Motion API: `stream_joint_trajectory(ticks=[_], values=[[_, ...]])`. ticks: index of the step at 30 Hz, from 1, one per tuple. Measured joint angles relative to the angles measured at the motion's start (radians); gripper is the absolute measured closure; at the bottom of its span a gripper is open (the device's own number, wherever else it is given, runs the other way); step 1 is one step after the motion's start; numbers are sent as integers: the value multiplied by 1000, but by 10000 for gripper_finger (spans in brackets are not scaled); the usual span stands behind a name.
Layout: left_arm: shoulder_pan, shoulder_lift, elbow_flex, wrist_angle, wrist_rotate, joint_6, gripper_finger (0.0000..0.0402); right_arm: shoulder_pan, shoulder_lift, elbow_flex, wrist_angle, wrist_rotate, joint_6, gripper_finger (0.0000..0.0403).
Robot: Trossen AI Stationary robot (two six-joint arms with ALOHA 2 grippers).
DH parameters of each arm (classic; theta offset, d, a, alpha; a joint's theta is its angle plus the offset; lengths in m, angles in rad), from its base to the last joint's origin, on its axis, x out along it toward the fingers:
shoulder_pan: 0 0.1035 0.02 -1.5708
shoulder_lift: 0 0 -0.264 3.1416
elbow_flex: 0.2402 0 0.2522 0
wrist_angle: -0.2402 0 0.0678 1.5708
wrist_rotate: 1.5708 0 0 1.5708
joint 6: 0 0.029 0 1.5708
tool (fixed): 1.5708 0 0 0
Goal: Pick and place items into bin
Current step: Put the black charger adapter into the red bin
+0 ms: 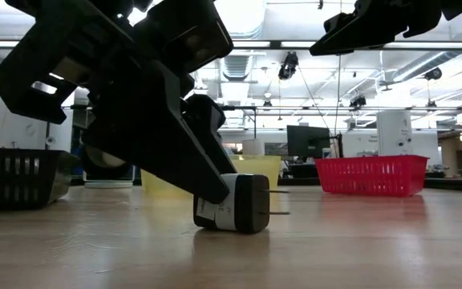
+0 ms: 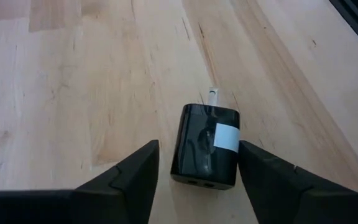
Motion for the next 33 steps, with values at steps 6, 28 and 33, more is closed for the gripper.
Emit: stream_joint_trajectory(ticks=[6, 28, 33], values=[[0, 0, 0, 7, 0, 4, 231, 0, 0, 0, 0, 0, 0, 202], [5, -56, 10, 18, -9, 55, 281, 0, 0, 53, 31, 0, -48, 202], [5, -112, -11, 94, -130, 129, 281, 0, -4, 53, 37, 0, -53, 206]])
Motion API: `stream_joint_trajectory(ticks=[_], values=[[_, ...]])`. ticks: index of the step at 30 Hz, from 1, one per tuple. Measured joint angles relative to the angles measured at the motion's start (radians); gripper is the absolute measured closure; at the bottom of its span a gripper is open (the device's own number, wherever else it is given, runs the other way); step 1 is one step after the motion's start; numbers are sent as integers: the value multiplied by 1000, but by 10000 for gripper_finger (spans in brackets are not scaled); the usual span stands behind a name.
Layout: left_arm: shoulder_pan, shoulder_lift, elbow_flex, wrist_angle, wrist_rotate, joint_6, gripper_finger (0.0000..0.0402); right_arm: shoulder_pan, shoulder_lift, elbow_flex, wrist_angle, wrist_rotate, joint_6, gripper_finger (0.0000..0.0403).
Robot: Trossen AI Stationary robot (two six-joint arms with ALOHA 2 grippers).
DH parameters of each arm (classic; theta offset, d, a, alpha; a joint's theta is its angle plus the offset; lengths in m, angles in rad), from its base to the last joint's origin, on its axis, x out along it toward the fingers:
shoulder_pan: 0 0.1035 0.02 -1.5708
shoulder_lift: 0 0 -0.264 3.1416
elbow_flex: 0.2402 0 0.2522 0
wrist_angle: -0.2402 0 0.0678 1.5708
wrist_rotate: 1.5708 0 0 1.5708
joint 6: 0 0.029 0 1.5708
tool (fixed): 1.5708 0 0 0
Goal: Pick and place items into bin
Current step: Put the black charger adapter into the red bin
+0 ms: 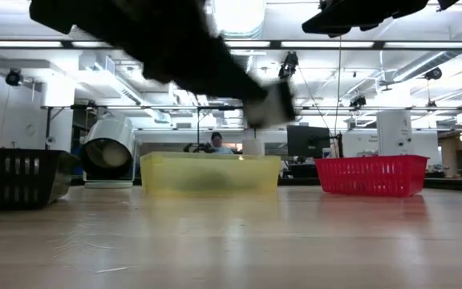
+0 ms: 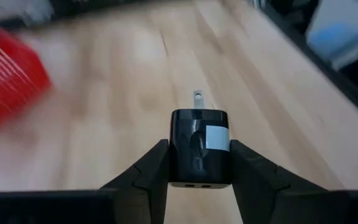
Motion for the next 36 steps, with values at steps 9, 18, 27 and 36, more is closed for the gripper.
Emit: stream_joint_trajectory(ticks=[9, 18, 27, 36], values=[[5, -10, -94, 311, -69, 230, 281, 0, -13, -6, 0, 0, -9, 211], [7, -21, -147, 591, -113, 452, 281, 0, -27, -67, 166, -3, -80, 211], [8, -157, -153, 644, -130, 628, 281, -1, -26, -82, 236, -127, -161, 211], [24, -236, -156, 645, -138, 716, 281, 0, 52, -82, 369, -246, -228, 211]])
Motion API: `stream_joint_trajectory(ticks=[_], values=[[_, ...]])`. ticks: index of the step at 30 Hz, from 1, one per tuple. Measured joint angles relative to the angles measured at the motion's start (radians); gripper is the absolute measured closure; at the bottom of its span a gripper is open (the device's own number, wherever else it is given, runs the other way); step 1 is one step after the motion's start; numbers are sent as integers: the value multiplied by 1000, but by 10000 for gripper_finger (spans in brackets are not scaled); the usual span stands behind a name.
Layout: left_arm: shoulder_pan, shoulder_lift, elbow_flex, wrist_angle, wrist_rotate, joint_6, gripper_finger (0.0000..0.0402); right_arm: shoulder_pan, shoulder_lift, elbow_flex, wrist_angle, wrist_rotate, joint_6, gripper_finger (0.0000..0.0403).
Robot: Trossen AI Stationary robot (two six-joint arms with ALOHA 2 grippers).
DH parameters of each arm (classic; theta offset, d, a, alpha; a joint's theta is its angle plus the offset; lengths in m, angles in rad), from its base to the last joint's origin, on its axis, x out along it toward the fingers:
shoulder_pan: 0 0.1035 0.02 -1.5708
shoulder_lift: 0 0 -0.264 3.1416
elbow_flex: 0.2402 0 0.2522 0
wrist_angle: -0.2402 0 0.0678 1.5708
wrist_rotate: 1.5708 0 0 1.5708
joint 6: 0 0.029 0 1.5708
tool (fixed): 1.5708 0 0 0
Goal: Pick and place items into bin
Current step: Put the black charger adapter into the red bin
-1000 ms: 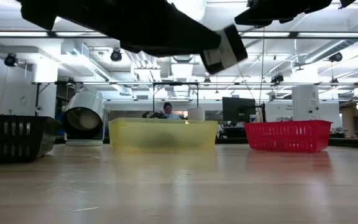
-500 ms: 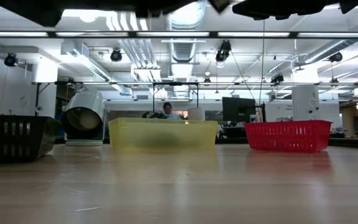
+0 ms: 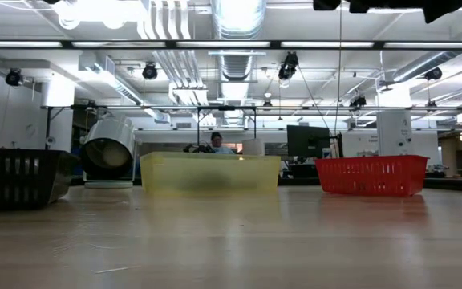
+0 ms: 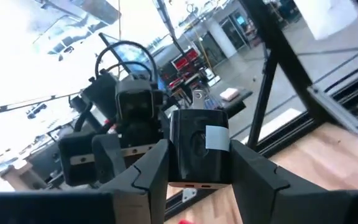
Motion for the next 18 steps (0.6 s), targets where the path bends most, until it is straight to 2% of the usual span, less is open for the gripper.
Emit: stream_joint_trajectory(ticks=[3, 8, 16, 18], values=[[7, 0, 0, -7, -1, 25, 281, 0, 57, 1, 73, 0, -9, 211], [7, -1, 0, -7, 0, 28, 281, 0, 140, 29, 97, 8, -48, 211], [8, -2, 0, -6, -2, 30, 281, 0, 195, 67, 179, 8, -66, 211], [8, -2, 0, -7, -31, 65, 281, 0, 196, 67, 185, 8, -65, 211]])
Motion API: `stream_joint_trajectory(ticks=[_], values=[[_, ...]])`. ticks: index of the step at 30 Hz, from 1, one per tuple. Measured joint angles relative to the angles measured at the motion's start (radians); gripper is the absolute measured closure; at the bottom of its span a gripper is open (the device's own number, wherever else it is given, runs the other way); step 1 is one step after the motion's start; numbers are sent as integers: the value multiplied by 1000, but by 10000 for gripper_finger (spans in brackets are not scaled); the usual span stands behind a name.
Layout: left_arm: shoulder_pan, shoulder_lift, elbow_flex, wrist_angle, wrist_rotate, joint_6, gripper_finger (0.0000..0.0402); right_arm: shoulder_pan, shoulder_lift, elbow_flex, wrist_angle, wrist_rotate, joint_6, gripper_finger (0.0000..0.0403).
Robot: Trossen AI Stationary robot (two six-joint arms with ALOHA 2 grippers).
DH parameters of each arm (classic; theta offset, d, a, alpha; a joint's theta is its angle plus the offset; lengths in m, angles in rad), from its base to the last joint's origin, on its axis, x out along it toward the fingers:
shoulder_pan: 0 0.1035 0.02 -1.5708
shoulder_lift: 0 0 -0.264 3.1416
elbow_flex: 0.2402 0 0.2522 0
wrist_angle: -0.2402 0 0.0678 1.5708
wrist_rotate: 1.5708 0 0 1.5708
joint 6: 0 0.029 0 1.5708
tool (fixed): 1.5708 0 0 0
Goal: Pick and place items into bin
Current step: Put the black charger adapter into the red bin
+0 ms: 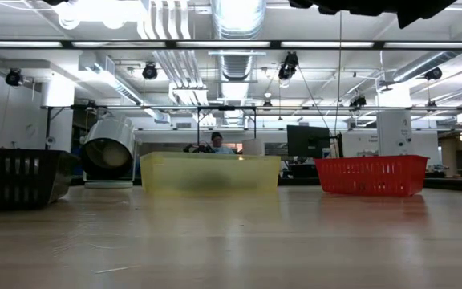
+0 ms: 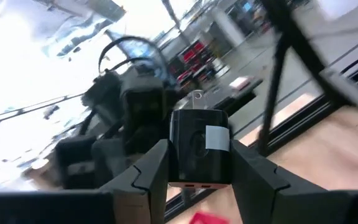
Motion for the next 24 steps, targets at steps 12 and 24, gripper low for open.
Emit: stream_joint_trajectory(ticks=[12, 24], values=[[29, 0, 0, 9, -111, 45, 281, 0, 0, 3, 18, 0, -46, 211], [63, 0, 0, 16, -124, 84, 281, 0, 1, 42, 15, 0, -47, 211]])
